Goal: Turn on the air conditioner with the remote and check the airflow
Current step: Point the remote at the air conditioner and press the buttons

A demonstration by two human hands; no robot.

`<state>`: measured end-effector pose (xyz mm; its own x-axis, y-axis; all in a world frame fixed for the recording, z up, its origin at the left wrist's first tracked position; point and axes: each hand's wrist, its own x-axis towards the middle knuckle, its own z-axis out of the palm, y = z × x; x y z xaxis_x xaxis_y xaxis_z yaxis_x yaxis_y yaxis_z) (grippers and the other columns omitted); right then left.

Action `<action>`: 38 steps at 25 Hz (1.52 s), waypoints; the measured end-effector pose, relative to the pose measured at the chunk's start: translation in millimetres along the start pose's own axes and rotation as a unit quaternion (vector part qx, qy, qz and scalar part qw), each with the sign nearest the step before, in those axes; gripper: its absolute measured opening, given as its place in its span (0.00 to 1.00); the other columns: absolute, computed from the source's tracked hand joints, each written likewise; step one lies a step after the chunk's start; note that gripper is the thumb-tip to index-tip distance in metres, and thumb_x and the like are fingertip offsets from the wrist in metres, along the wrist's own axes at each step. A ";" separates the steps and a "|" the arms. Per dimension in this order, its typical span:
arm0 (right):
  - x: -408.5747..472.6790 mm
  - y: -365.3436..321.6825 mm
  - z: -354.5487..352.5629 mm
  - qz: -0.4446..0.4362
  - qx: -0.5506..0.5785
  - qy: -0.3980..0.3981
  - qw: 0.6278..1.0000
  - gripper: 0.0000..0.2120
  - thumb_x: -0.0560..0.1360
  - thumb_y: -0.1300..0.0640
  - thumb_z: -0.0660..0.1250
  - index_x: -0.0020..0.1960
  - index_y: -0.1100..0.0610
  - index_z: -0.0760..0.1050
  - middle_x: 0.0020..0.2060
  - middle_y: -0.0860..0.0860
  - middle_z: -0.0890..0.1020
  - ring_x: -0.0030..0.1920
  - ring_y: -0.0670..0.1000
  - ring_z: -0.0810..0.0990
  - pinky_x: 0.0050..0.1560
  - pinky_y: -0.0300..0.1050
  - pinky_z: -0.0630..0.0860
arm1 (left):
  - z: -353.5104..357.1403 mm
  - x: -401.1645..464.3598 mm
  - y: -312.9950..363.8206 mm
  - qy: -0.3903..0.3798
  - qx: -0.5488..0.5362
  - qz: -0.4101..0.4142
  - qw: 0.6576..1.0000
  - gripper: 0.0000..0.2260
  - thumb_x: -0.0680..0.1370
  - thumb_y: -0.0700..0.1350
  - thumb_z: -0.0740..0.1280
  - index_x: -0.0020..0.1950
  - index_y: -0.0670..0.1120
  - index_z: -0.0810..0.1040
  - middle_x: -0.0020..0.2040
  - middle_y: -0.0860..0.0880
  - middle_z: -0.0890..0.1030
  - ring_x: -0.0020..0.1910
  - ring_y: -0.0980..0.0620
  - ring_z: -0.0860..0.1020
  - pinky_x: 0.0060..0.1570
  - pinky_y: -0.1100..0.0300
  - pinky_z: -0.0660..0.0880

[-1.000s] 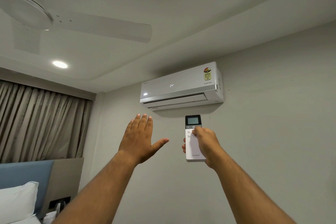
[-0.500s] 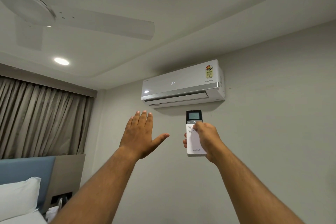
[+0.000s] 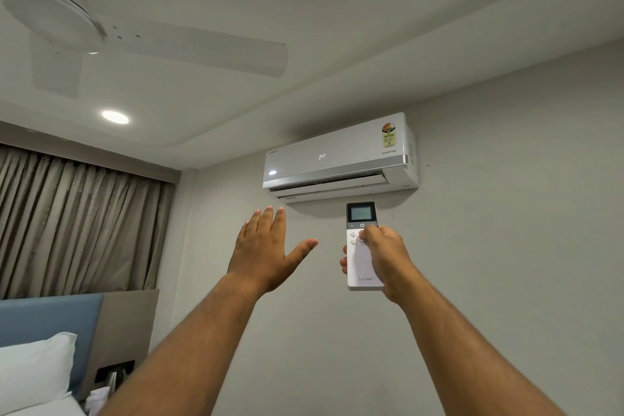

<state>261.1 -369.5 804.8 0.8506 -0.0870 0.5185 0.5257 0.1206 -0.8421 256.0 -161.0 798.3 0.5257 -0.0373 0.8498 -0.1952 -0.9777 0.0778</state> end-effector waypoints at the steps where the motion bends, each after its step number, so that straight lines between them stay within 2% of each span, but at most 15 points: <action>1: -0.4 -0.3 0.5 -0.003 0.004 -0.003 1.000 0.06 0.77 0.57 0.59 0.51 0.58 0.72 0.42 0.65 0.83 0.30 0.59 0.84 0.30 0.49 0.81 | -0.9 -0.2 -0.1 0.000 -0.009 -0.003 1.000 0.45 0.69 0.74 0.42 0.78 0.47 0.47 0.80 0.45 0.50 0.78 0.45 0.47 0.75 0.48 0.47; 24: -0.3 0.9 5.6 -0.018 -0.004 -0.001 1.000 0.07 0.79 0.57 0.58 0.52 0.59 0.72 0.43 0.65 0.84 0.29 0.58 0.84 0.30 0.49 0.82 | 1.2 4.3 -7.9 0.013 -0.028 0.007 0.999 0.45 0.68 0.75 0.43 0.78 0.49 0.47 0.80 0.45 0.52 0.78 0.45 0.50 0.74 0.46 0.51; 32: 2.4 3.6 6.3 -0.022 -0.016 0.002 1.000 0.05 0.80 0.55 0.59 0.51 0.56 0.72 0.43 0.64 0.84 0.29 0.55 0.85 0.28 0.46 0.81 | 5.1 8.6 -8.7 0.013 -0.032 0.007 0.999 0.45 0.68 0.75 0.43 0.78 0.49 0.47 0.80 0.45 0.52 0.78 0.44 0.50 0.75 0.45 0.52; 38: 2.7 4.5 4.4 -0.024 -0.021 0.006 0.999 0.05 0.80 0.55 0.59 0.51 0.55 0.72 0.44 0.63 0.84 0.31 0.57 0.85 0.29 0.47 0.82 | 7.5 10.1 -8.0 0.016 -0.032 0.010 0.999 0.45 0.68 0.75 0.42 0.78 0.49 0.48 0.80 0.45 0.52 0.78 0.44 0.51 0.74 0.45 0.53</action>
<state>265.8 -364.8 803.0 0.8244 -0.1044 0.5562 0.5642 0.0749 -0.8222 269.1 -155.1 802.3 0.4946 -0.0492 0.8677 -0.2592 -0.9613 0.0932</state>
